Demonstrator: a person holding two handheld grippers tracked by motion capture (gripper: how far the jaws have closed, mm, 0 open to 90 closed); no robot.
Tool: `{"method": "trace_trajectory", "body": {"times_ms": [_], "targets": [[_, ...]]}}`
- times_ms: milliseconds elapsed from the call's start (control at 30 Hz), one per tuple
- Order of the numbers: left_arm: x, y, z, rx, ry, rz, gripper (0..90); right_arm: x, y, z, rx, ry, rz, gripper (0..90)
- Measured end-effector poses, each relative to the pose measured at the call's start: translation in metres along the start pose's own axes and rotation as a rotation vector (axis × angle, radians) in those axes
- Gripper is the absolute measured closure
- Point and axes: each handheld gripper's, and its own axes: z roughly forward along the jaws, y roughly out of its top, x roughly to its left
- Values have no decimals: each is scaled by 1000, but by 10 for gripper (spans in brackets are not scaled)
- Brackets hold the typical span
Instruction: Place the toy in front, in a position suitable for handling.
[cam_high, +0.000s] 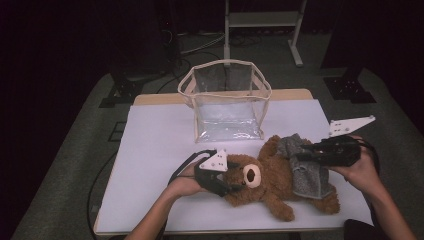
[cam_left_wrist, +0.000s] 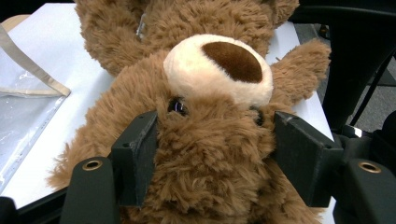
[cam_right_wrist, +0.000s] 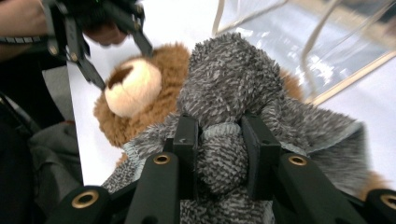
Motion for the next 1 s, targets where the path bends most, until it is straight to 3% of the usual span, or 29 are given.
{"method": "trace_trajectory", "body": {"times_ms": [100, 167, 233, 367, 533, 633, 700, 800, 833, 1000], "targets": [[2, 3, -3, -21, 1, -19, 316, 0, -7, 20, 21, 60, 17, 692], [2, 6, -1, -39, 6, -44, 250, 4, -12, 32, 26, 102, 23, 695], [1, 8, 2, -42, -10, -42, 236, 11, -14, 35, 17, 126, 12, 695], [-4, 9, 9, -14, -27, -9, 254, 17, -14, 25, 12, 112, -1, 693], [-9, 9, 9, 14, -29, 29, 273, 3, -12, 9, -39, 56, 27, 694], [-9, 9, 7, 9, -28, 31, 275, -8, -14, 11, -48, 52, 63, 694], [-7, 10, 4, -5, -27, 20, 274, -9, -18, 19, -31, 74, 80, 695], [-3, 11, 1, -44, -17, -34, 231, -2, -26, 30, -35, 115, 82, 706], [-3, 12, 2, -38, -16, -46, 201, 1, -28, 31, -40, 128, 76, 708], [-4, 14, 9, -32, -44, -53, 156, 23, -35, 26, -29, 126, 24, 710]]}}
